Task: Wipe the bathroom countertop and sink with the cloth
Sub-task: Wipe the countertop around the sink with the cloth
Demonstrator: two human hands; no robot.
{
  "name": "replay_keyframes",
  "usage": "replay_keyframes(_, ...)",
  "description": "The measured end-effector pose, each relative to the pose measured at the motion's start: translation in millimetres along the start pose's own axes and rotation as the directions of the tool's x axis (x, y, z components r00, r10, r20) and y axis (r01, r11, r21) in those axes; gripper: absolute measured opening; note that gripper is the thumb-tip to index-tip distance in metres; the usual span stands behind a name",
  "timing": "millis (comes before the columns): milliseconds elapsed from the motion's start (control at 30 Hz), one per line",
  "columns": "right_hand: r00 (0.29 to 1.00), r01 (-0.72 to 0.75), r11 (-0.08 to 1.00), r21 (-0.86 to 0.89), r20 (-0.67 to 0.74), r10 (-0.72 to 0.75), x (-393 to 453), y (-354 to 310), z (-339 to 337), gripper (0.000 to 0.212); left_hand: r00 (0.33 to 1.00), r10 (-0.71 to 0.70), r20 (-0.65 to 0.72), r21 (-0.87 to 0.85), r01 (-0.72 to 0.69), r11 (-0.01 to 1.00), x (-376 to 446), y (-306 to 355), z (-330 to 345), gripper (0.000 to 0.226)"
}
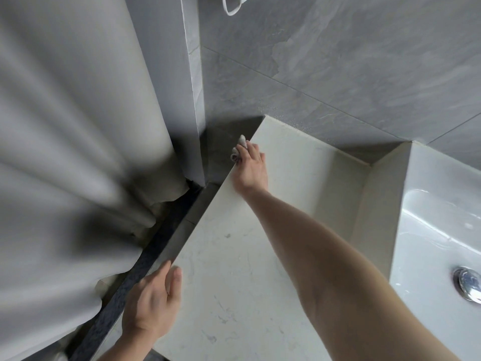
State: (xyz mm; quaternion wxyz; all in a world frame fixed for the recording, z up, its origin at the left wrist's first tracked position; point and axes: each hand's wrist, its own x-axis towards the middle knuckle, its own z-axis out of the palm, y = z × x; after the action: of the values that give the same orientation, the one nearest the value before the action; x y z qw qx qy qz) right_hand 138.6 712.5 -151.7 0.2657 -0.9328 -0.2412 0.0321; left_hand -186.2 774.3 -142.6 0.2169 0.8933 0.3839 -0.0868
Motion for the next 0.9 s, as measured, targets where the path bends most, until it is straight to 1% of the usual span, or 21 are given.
replay_keyframes(67,1.000,-0.024,0.998,0.063,-0.008,0.025,0.0,20.3,-9.5,0.054,1.000,0.005,0.003,0.018,-0.005,1.000,0.3,-1.4,0.4,0.087)
replay_keyframes(100,0.998,-0.058,0.996,0.070,-0.024,0.060,1.9,37.7,-17.0,0.058,1.000,0.004,0.009,0.027,-0.004,1.000,0.6,-1.2,0.0,0.086)
replay_keyframes(167,0.978,-0.171,0.984,0.055,-0.109,0.176,5.7,77.8,-38.2,0.061,1.000,0.000,0.007,0.032,0.000,0.999,0.4,-1.2,-0.9,0.083)
replay_keyframes(200,0.954,-0.241,0.969,0.053,-0.170,0.246,6.5,98.9,-51.3,0.059,1.000,0.002,0.011,0.029,-0.002,1.000,-0.3,-0.7,-1.0,0.081)
replay_keyframes(267,0.883,-0.384,0.921,0.068,-0.265,0.387,2.1,137.3,-79.9,0.054,1.000,-0.003,0.019,0.017,0.003,1.000,-1.5,0.5,-2.1,0.074)
replay_keyframes(333,0.809,-0.524,0.851,0.027,-0.295,0.508,-8.9,169.5,-102.3,0.057,0.999,-0.020,0.043,0.003,0.020,1.000,-1.4,1.3,-2.6,0.060)
replay_keyframes(367,0.785,-0.572,0.820,-0.005,-0.295,0.545,-14.3,180.7,-108.7,0.058,0.999,-0.021,0.049,0.007,0.021,1.000,-1.1,1.5,-2.9,0.055)
replay_keyframes(467,0.745,-0.635,0.770,-0.061,-0.313,0.589,-15.6,192.5,-104.4,0.057,0.999,-0.019,0.044,0.006,0.018,1.000,-0.2,0.3,-2.4,0.051)
replay_keyframes(567,0.661,-0.712,0.701,-0.025,-0.359,0.659,4.3,174.2,-84.9,0.055,1.000,-0.007,0.019,-0.003,0.007,1.000,-0.6,-0.3,-1.5,0.061)
replay_keyframes(600,0.649,-0.722,0.692,-0.002,-0.351,0.675,12.2,164.4,-77.7,0.055,1.000,-0.001,0.017,-0.002,0.001,1.000,-0.5,-0.4,-0.6,0.064)
replay_keyframes(667,0.674,-0.699,0.715,0.020,-0.316,0.668,30.0,142.9,-61.1,0.056,1.000,-0.005,0.011,0.001,0.005,1.000,-0.7,1.5,-1.6,0.072)
replay_keyframes(700,0.701,-0.681,0.733,0.008,-0.286,0.654,38.7,130.0,-52.1,0.058,1.000,-0.008,0.012,0.004,0.008,1.000,-1.0,3.0,-2.6,0.074)
replay_keyframes(767,0.782,-0.610,0.792,-0.041,-0.191,0.593,55.3,95.4,-33.5,0.064,1.000,-0.011,0.026,0.000,0.011,1.000,-1.7,6.4,-6.0,0.073)
replay_keyframes(833,0.885,-0.462,0.884,-0.071,-0.105,0.454,67.7,53.4,-12.9,0.065,0.999,-0.008,0.048,0.009,0.007,1.000,-1.3,7.4,-7.0,0.065)
replay_keyframes(900,0.964,-0.264,0.961,-0.079,-0.052,0.261,72.8,12.5,5.3,0.062,0.999,-0.013,0.048,0.025,0.012,1.000,-0.3,6.5,-6.6,0.057)
